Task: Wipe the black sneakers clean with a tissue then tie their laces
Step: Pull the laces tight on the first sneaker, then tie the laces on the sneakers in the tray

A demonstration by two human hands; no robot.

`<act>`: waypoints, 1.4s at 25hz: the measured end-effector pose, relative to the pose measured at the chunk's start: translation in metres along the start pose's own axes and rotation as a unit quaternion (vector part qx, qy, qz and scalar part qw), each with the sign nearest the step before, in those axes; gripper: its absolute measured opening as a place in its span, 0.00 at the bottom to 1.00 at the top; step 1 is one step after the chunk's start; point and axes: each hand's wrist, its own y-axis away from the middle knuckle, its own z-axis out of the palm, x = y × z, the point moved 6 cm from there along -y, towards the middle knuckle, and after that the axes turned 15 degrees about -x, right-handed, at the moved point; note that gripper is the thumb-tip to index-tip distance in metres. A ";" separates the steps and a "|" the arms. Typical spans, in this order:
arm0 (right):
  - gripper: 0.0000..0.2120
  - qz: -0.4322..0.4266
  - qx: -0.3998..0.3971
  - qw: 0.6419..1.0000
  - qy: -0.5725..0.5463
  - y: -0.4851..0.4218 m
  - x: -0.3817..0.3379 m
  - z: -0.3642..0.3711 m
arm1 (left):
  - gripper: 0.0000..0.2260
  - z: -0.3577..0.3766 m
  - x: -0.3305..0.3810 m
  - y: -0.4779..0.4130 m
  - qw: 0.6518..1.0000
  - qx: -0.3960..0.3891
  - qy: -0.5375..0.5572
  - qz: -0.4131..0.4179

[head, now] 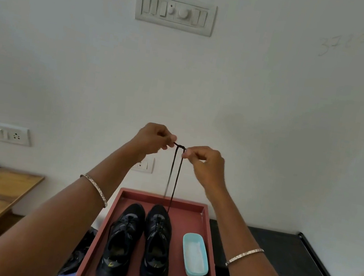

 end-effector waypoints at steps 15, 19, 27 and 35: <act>0.01 0.235 0.044 0.903 -0.358 0.003 0.114 0.001 | 0.19 0.043 -0.061 -0.045 0.785 -0.115 -0.608 0.025; 0.16 0.124 -0.202 0.949 0.210 -0.011 0.112 0.040 | 0.22 0.040 -0.089 -0.059 0.759 -0.172 -0.628 -0.005; 0.11 0.449 -0.156 0.850 0.229 0.121 0.296 -0.037 | 0.18 -0.090 -0.302 0.015 0.780 -0.054 -0.502 -0.370; 0.21 0.419 -0.051 0.905 0.058 0.149 0.296 0.027 | 0.15 -0.014 -0.342 0.012 0.888 0.065 -0.316 -0.327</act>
